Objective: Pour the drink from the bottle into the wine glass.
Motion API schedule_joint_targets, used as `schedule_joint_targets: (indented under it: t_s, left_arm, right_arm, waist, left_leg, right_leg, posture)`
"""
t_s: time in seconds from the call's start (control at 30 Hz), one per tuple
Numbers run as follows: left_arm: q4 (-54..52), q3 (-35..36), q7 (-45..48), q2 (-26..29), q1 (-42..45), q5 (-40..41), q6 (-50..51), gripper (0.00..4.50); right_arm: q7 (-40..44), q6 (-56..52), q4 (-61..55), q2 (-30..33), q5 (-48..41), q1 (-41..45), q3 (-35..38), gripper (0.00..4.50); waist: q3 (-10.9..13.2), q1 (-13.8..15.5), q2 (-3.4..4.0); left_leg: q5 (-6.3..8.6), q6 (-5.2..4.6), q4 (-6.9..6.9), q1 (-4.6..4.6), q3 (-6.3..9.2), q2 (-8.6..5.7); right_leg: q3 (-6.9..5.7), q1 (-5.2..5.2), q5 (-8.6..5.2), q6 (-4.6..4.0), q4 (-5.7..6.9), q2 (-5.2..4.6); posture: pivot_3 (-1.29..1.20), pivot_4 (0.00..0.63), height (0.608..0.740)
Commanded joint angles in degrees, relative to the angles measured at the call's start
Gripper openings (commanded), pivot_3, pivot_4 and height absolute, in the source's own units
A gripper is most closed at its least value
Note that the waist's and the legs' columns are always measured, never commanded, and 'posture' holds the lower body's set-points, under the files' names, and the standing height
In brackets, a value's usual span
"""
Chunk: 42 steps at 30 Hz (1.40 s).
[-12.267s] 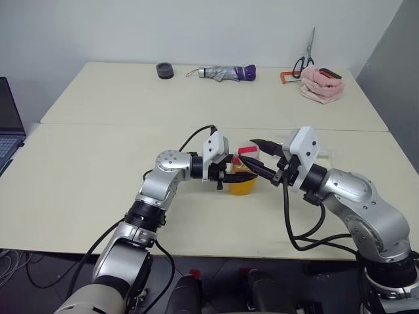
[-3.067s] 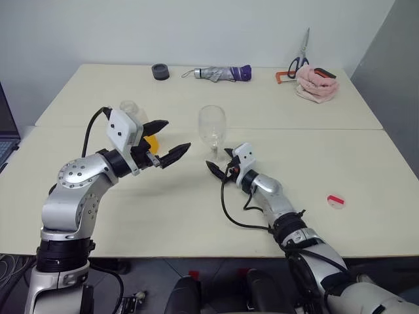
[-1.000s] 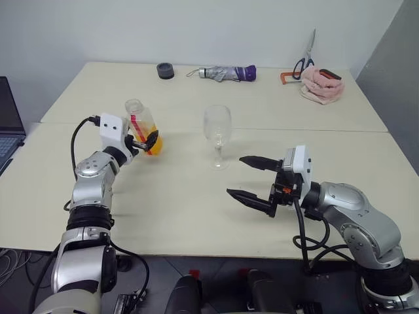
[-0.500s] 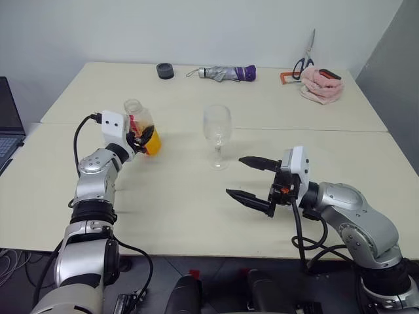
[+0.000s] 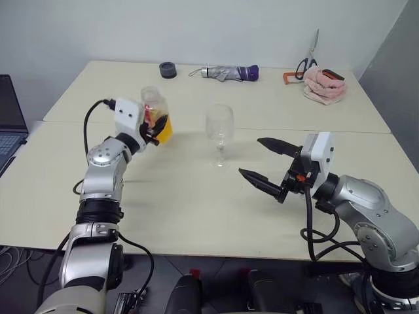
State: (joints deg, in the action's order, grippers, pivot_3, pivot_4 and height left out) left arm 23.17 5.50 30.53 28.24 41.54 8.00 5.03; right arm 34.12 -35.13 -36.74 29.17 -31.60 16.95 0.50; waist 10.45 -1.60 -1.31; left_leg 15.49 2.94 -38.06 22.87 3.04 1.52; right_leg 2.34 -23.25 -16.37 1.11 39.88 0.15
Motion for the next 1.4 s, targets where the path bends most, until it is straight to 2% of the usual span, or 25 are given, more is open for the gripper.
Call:
schedule_joint_targets:
  t_s: [0.03, 0.3, 0.47, 0.6, 0.93, 1.4]
  left_arm:
    - [-4.4, -2.4, 0.1, 0.2, 4.2, -2.5, -1.2, 1.81]
    - [-1.9, -8.1, 1.2, 2.0, 9.0, -9.8, -11.1, 1.81]
    - [3.1, -10.5, 0.7, 3.2, 11.1, -14.5, -19.9, 1.79]
    - [9.0, -12.3, -0.9, 3.6, 13.4, -18.2, -27.0, 1.79]
    - [17.7, -14.7, -4.5, 4.1, 17.7, -24.3, -37.7, 1.79]
    - [25.0, -16.6, -9.7, 4.3, 22.2, -30.3, -43.7, 1.79]
  right_arm:
    - [-2.9, -0.3, -1.3, -0.5, 0.5, 2.2, 0.7, 4.5]
    - [-8.4, -3.1, 0.0, -3.6, 1.6, 5.6, -1.2, 4.5]
    - [-9.8, -3.6, 0.7, -4.8, 2.2, 6.6, -2.4, 4.5]
    - [-7.5, -1.2, 1.2, -2.7, 3.8, 5.2, -2.1, 4.5]
    - [-2.7, 0.0, -0.2, -0.3, 0.5, 2.5, 1.1, 4.5]
    - [-1.3, 0.7, -1.3, 1.7, -2.9, 1.0, 6.0, 4.5]
  waist:
    - [0.0, 0.0, 0.0]
    - [0.0, -0.2, 0.01]
    - [0.0, -0.2, 0.0]
    - [0.0, -0.1, 0.0]
    - [0.0, -0.1, 0.0]
    - [0.0, -0.1, 0.0]
  left_leg:
    - [0.0, 0.0, 0.0, 0.0, 0.0, 0.0]
    - [0.0, -0.01, 0.02, 0.0, -0.04, 0.02]
    - [0.0, -0.01, 0.02, 0.01, -0.06, 0.0]
    - [0.01, -0.01, 0.02, 0.04, -0.04, -0.02]
    - [0.01, -0.02, 0.02, 0.06, -0.04, -0.04]
    - [0.01, -0.02, 0.02, 0.05, -0.04, -0.04]
  right_leg:
    - [0.0, 0.0, 0.0, 0.0, 0.01, 0.02]
    - [0.04, -0.03, 0.0, 0.0, -0.01, 0.06]
    - [0.05, -0.04, 0.0, 0.0, -0.01, 0.05]
    - [0.03, -0.04, 0.0, 0.0, -0.04, 0.05]
    - [0.02, -0.04, 0.0, 0.0, -0.05, 0.04]
    - [0.02, -0.04, 0.0, 0.0, -0.03, 0.04]
  posture:
    - [0.0, 0.15, 0.74]
    - [0.0, 0.15, 0.74]
    - [0.0, 0.15, 0.74]
    - [0.0, 0.15, 0.74]
    - [0.0, 0.15, 0.74]
    - [0.0, 0.15, 0.74]
